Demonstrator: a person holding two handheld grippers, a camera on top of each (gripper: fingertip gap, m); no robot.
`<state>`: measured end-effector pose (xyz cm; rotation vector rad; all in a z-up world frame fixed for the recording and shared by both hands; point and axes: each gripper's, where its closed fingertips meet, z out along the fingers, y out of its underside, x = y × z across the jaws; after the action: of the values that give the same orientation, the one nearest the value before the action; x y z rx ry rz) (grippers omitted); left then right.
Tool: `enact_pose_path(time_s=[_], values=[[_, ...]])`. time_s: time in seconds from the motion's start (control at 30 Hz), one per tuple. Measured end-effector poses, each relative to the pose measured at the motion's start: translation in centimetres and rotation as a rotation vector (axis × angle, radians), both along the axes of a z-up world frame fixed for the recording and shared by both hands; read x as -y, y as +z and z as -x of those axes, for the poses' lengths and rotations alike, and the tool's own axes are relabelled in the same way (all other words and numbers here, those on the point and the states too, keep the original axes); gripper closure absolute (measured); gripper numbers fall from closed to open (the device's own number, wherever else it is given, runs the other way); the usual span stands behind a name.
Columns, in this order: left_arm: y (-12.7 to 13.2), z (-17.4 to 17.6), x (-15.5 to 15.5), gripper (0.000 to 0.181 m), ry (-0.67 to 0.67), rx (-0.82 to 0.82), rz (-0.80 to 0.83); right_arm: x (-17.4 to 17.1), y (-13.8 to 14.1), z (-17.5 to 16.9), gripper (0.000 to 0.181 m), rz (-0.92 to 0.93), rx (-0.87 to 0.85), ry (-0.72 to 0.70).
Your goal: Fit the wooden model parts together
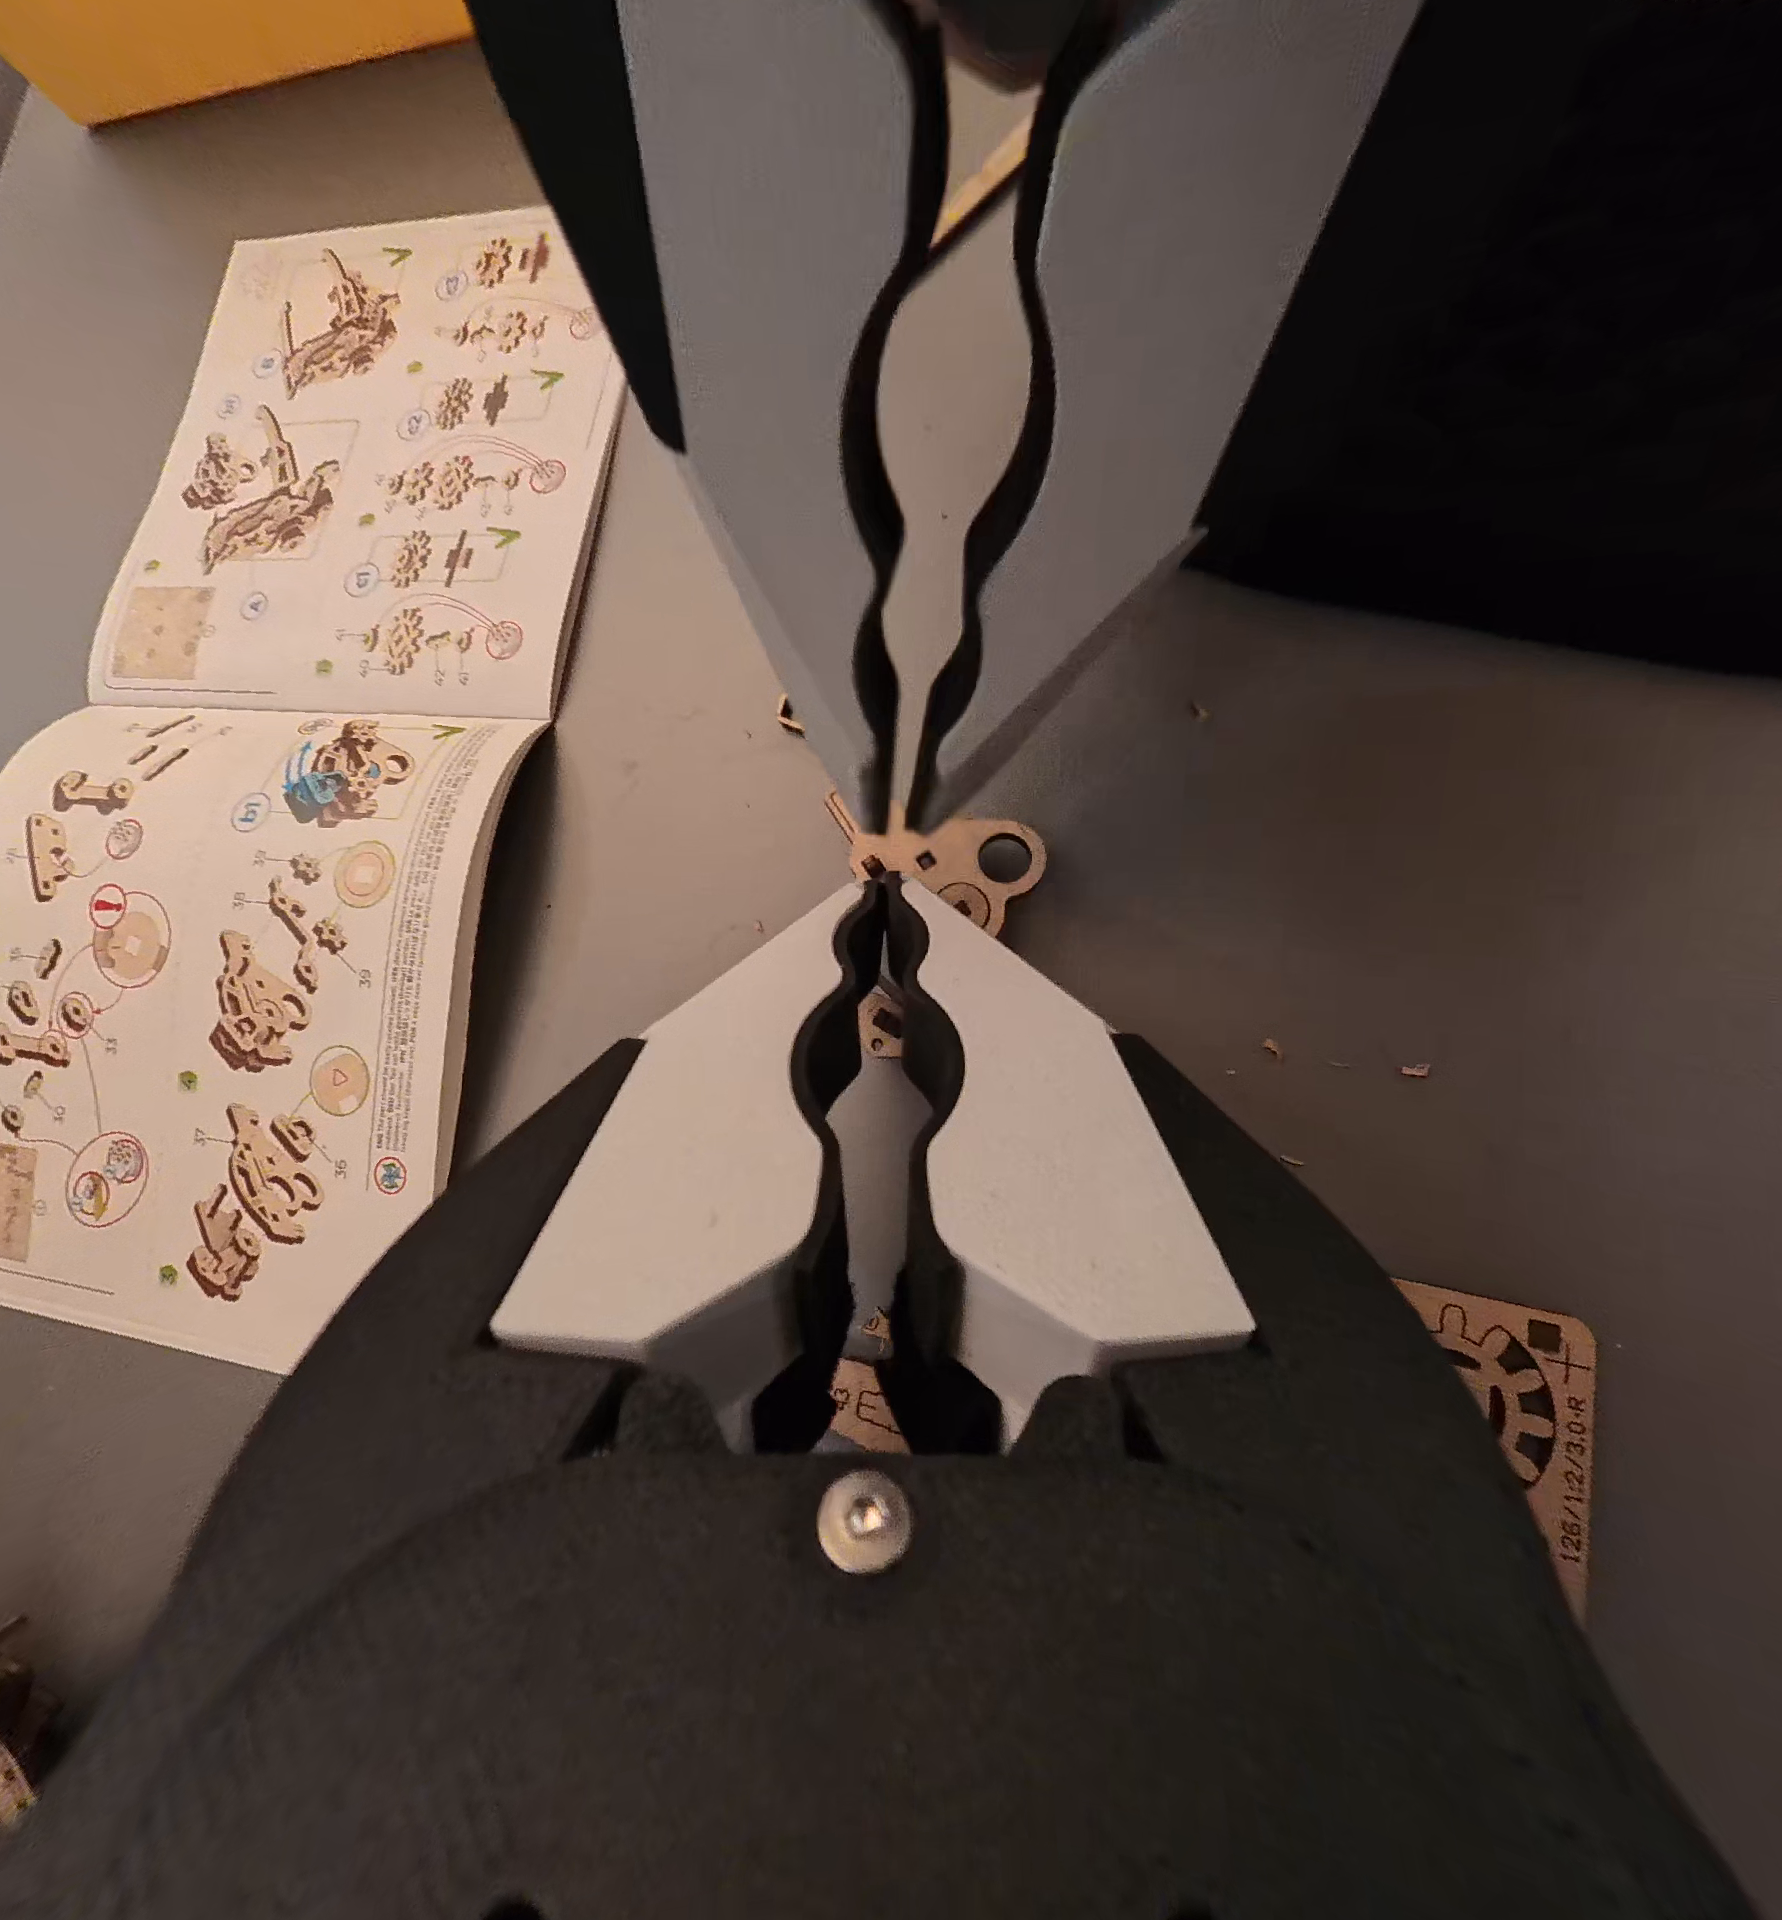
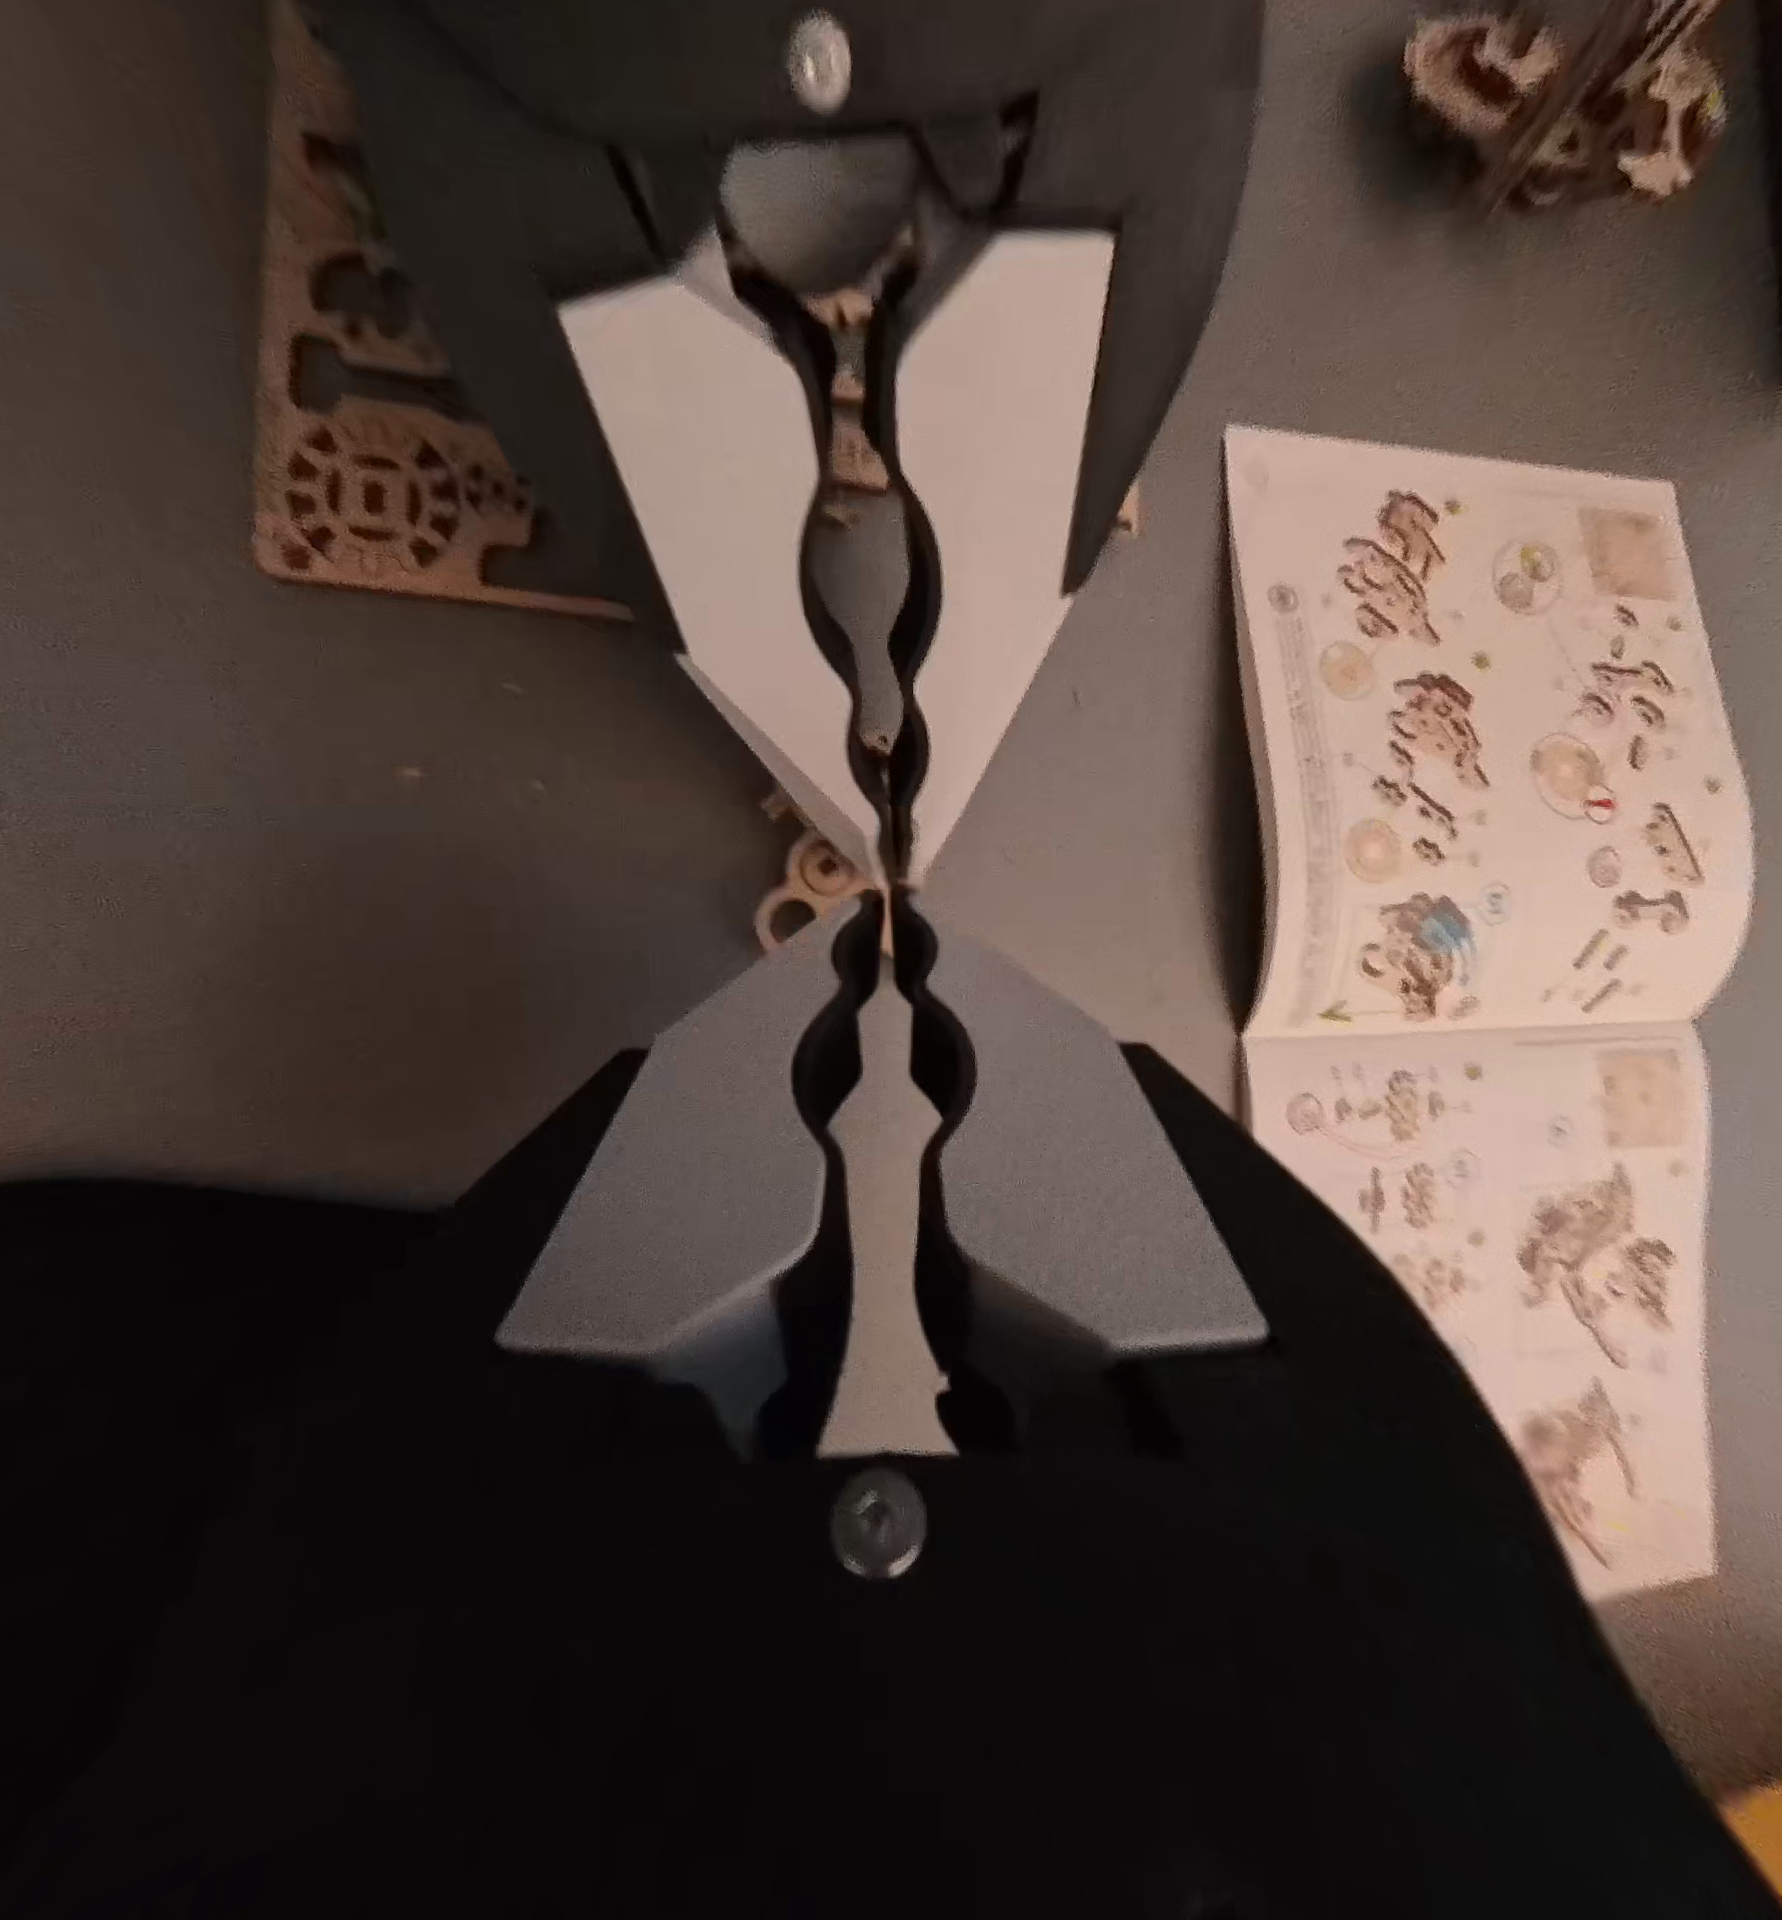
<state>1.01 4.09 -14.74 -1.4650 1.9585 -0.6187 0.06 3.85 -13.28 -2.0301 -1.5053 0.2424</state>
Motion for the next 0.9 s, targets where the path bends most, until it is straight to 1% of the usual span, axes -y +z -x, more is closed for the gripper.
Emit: enact_pose_path(time_s=[0.03, 0.07, 0.1, 0.13, 0.17, 0.2, 0.27, 0.3, 0.33, 0.37, 0.4, 0.43, 0.47, 0.5, 0.53, 0.57, 0.6, 0.63, 0.67, 0.7, 0.73, 0.77, 0.8, 0.83, 0.87, 0.9], values=[[0.0, 0.0, 0.0, 0.181, 0.0, -0.002, 0.005, 0.2, -0.7, 0.3, 0.181, 0.042, -0.022, 0.001], [0.0, 0.0, 0.0, 0.181, 0.001, -0.003, 0.01, 0.1, -1.8, -0.3, 0.179, 0.053, 0.028, -0.014], [0.0, 0.0, -0.1, 0.181, 0.004, -0.005, 0.011, 0.1, -1.3, -0.1, 0.181, 0.055, -0.011, -0.011], [0.0, 0.0, 0.0, 0.181, 0.004, 0.002, 0.017, 0.1, -1.1, -0.6, 0.175, 0.056, 0.026, -0.027], [0.0, 0.0, 0.0, 0.181, 0.004, 0.005, 0.02, -0.1, -0.4, -0.6, 0.176, 0.015, 0.023, -0.026], [0.0, 0.0, 0.0, 0.181, 0.004, 0.004, 0.021, 0.0, -0.2, -0.1, 0.178, 0.02, -0.016, -0.02], [0.0, 0.0, 0.1, 0.181, 0.003, 0.005, 0.027, -0.1, -1.7, -0.7, 0.178, 0.044, 0.024, -0.029], [0.0, 0.0, 0.1, 0.181, 0.004, 0.0, 0.029, 0.0, -1.1, -0.6, 0.178, 0.048, 0.009, -0.032], [0.0, 0.0, 0.1, 0.181, 0.001, 0.006, 0.028, -0.1, -0.4, -0.8, 0.178, 0.012, 0.024, -0.032], [0.0, 0.0, 0.1, 0.181, 0.001, 0.008, 0.027, -0.1, 0.3, -0.3, 0.181, -0.016, -0.012, -0.017], [0.0, 0.0, 0.2, 0.181, 0.001, 0.007, 0.028, 0.3, -0.2, 0.1, 0.181, 0.031, -0.039, -0.007], [0.0, 0.0, 0.1, 0.181, 0.001, 0.004, 0.029, 0.4, -2.1, -0.8, 0.174, 0.08, 0.043, -0.023], [0.0, 0.0, 0.1, 0.181, 0.003, 0.001, 0.025, 0.2, -1.3, -0.1, 0.181, 0.053, -0.016, -0.012], [0.0, 0.0, 0.1, 0.181, 0.003, 0.005, 0.023, 0.3, -0.9, -0.6, 0.179, 0.05, 0.023, -0.026], [0.0, 0.0, 0.1, 0.181, 0.002, 0.011, 0.023, 0.1, 0.0, -0.4, 0.18, 0.006, 0.015, -0.024], [0.0, -0.1, 0.2, 0.181, 0.001, 0.011, 0.023, 0.4, 0.3, 0.5, 0.181, 0.012, -0.039, -0.004], [0.0, -0.1, 0.2, 0.181, 0.001, 0.009, 0.026, 0.4, -0.9, 0.4, 0.181, 0.039, -0.006, -0.007], [0.1, -0.1, 0.1, 0.181, 0.005, 0.011, 0.024, 0.2, -1.4, 0.2, 0.181, 0.03, 0.007, -0.013], [0.0, -0.1, 0.1, 0.181, 0.003, 0.005, 0.021, 0.4, -1.2, 0.0, 0.18, 0.044, 0.015, -0.019], [0.0, -0.1, 0.2, 0.181, 0.002, 0.011, 0.022, 0.1, -0.7, -0.5, 0.177, 0.005, 0.058, -0.024], [0.0, -0.1, 0.2, 0.181, 0.001, 0.012, 0.023, -0.1, 0.0, -0.3, 0.179, -0.029, 0.029, -0.023], [0.0, -0.1, 0.2, 0.181, 0.001, 0.009, 0.025, 0.3, 0.0, 0.3, 0.181, 0.006, -0.018, -0.019], [0.0, -0.1, 0.2, 0.181, 0.002, 0.008, 0.028, 0.2, -1.6, -0.4, 0.179, 0.051, 0.029, -0.033], [0.1, -0.1, 0.1, 0.181, 0.005, 0.009, 0.027, 0.2, -1.2, 0.0, 0.18, 0.039, -0.006, -0.025], [0.0, 0.0, 0.1, 0.181, 0.007, 0.008, 0.028, 0.2, -1.2, -0.6, 0.176, 0.05, 0.029, -0.043], [0.1, 0.0, 0.1, 0.181, 0.007, 0.013, 0.029, 0.1, -0.4, -0.7, 0.176, 0.016, 0.036, -0.047]])
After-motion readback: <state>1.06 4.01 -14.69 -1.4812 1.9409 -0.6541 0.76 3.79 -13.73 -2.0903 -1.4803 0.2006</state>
